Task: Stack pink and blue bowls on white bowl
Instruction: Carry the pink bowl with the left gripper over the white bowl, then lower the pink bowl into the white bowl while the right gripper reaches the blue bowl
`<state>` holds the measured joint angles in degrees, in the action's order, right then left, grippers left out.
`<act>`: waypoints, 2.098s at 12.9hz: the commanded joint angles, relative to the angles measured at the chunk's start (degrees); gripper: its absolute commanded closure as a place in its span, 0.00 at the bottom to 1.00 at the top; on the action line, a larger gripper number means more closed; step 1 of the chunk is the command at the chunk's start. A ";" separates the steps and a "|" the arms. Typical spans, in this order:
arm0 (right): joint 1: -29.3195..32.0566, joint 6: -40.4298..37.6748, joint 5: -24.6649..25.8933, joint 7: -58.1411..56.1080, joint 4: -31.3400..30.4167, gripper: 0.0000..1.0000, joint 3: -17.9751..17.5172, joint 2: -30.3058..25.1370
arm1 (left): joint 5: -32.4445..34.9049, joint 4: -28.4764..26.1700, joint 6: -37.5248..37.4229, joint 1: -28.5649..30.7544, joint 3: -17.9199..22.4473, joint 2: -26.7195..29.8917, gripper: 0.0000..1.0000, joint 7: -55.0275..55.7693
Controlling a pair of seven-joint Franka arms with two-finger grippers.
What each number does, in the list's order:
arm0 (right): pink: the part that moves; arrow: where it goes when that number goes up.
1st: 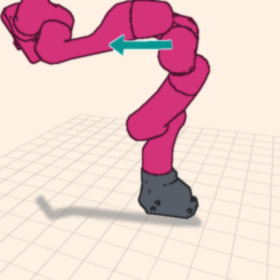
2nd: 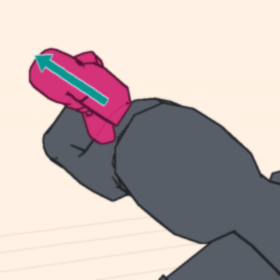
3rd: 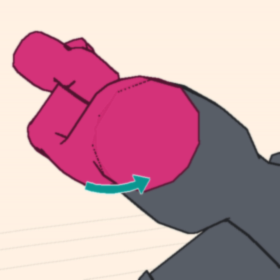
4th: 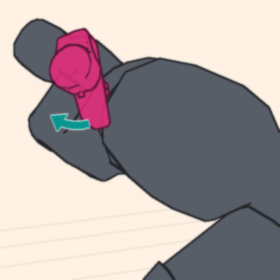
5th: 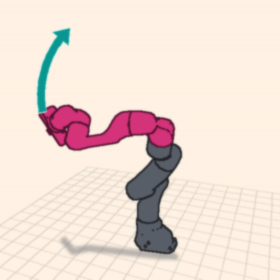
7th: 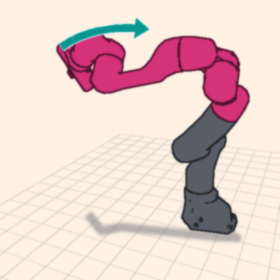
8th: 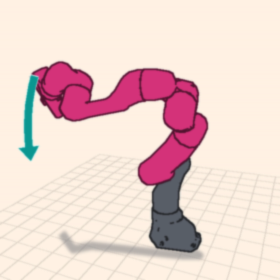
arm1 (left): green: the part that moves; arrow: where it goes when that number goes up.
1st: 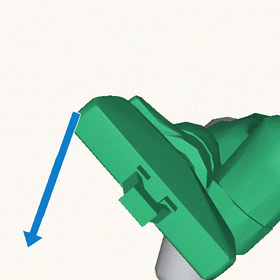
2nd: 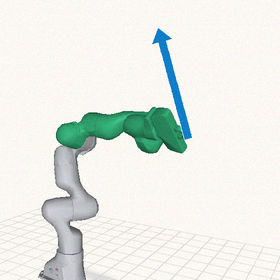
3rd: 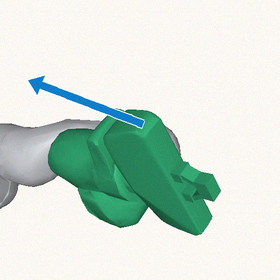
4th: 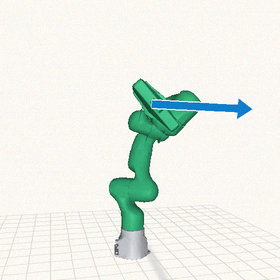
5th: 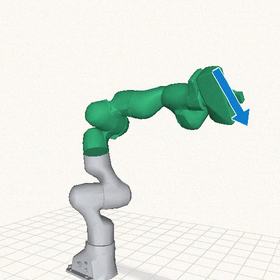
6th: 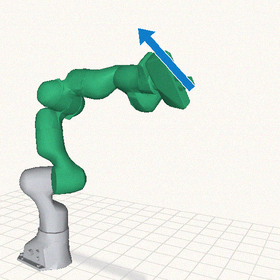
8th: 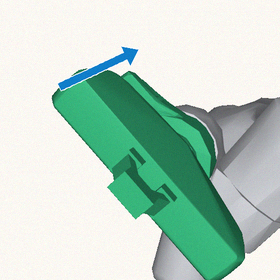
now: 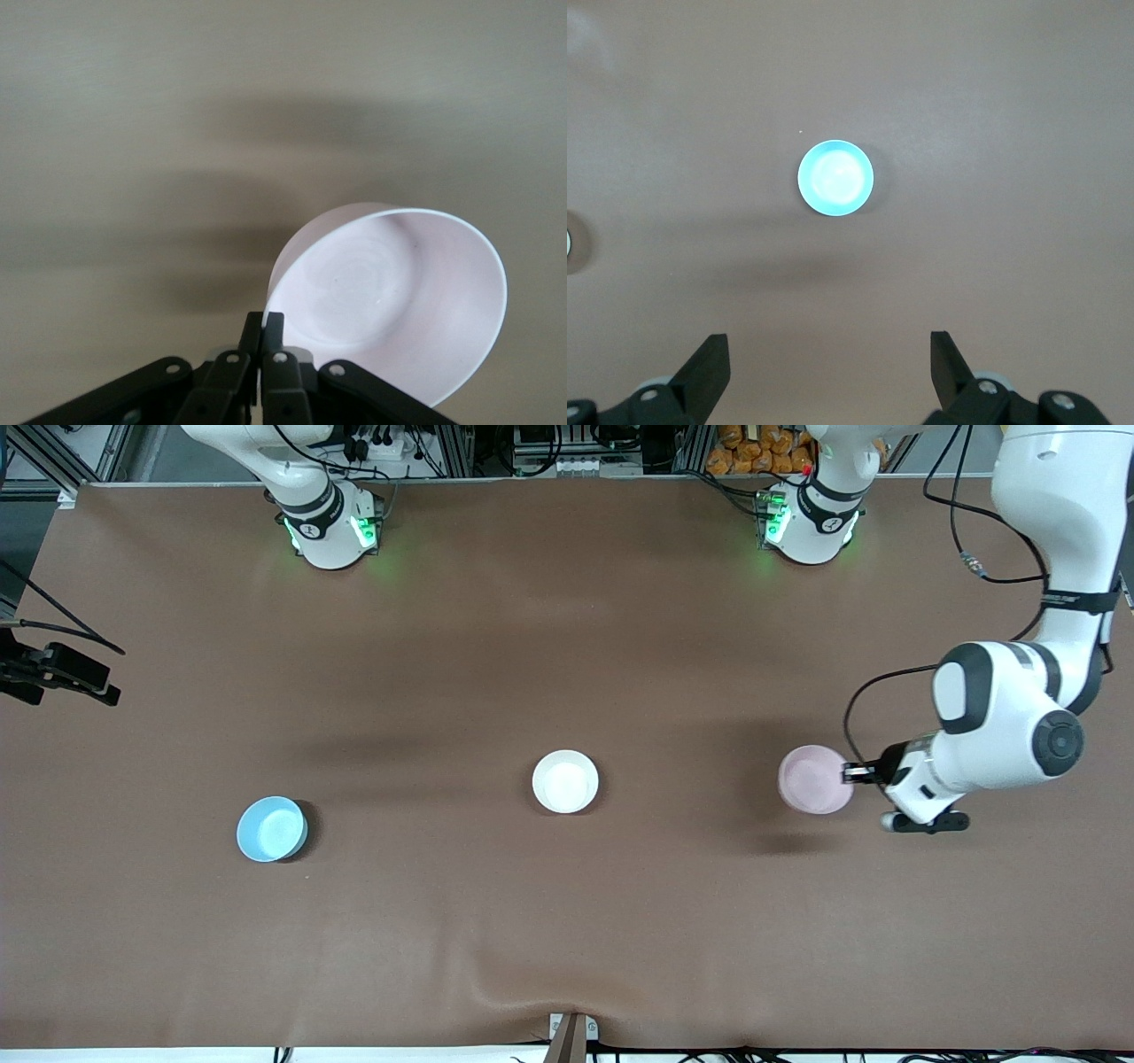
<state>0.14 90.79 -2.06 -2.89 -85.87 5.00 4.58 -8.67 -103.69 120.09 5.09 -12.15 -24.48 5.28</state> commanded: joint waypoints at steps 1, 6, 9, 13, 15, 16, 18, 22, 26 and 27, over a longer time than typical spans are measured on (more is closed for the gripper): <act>0.56 -1.31 0.13 -0.36 -0.26 0.00 0.01 -0.18 | -0.39 7.26 -1.52 -7.35 -0.42 -3.82 1.00 8.93; 2.41 -2.02 0.30 -0.18 0.18 0.00 0.10 1.31 | -0.21 18.16 -1.52 -20.36 -0.07 -11.55 1.00 23.08; 2.84 -2.20 0.21 -0.18 0.18 0.00 0.01 1.31 | -0.12 23.08 -1.44 -26.69 0.19 -15.24 1.00 31.88; 2.59 -2.63 -0.40 -0.27 -0.17 0.00 -0.07 2.88 | -0.30 27.23 -0.12 -30.05 0.20 -17.80 1.00 34.71; 0.83 -2.55 0.56 -0.27 0.78 0.00 -0.07 7.27 | -0.21 27.23 3.03 -32.24 0.37 -19.46 1.00 34.71; 0.65 -2.63 0.39 -0.27 0.62 0.00 -0.07 7.20 | -0.21 27.14 3.57 -32.34 0.81 -20.17 1.00 34.45; 0.21 -2.64 0.48 -0.18 0.44 0.00 -0.07 7.72 | -0.30 26.70 3.57 -32.34 0.81 -21.05 1.00 34.62; 1.17 -2.46 0.57 -1.05 0.35 0.00 -0.07 12.72 | -0.30 26.61 3.57 -33.30 0.81 -20.88 1.00 34.98; 1.88 0.60 0.39 -4.31 -0.09 0.00 -0.07 19.75 | -0.56 26.53 3.57 -33.48 0.81 -21.31 1.00 34.98; 1.88 2.18 0.39 -4.31 -0.26 0.00 -0.07 21.07 | -0.65 26.53 3.57 -33.39 0.81 -21.58 1.00 34.98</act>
<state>1.56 91.48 -1.84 -6.23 -86.89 5.24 23.06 -8.69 -78.09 123.82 -27.55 -12.13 -45.33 39.41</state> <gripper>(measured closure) 0.000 0.978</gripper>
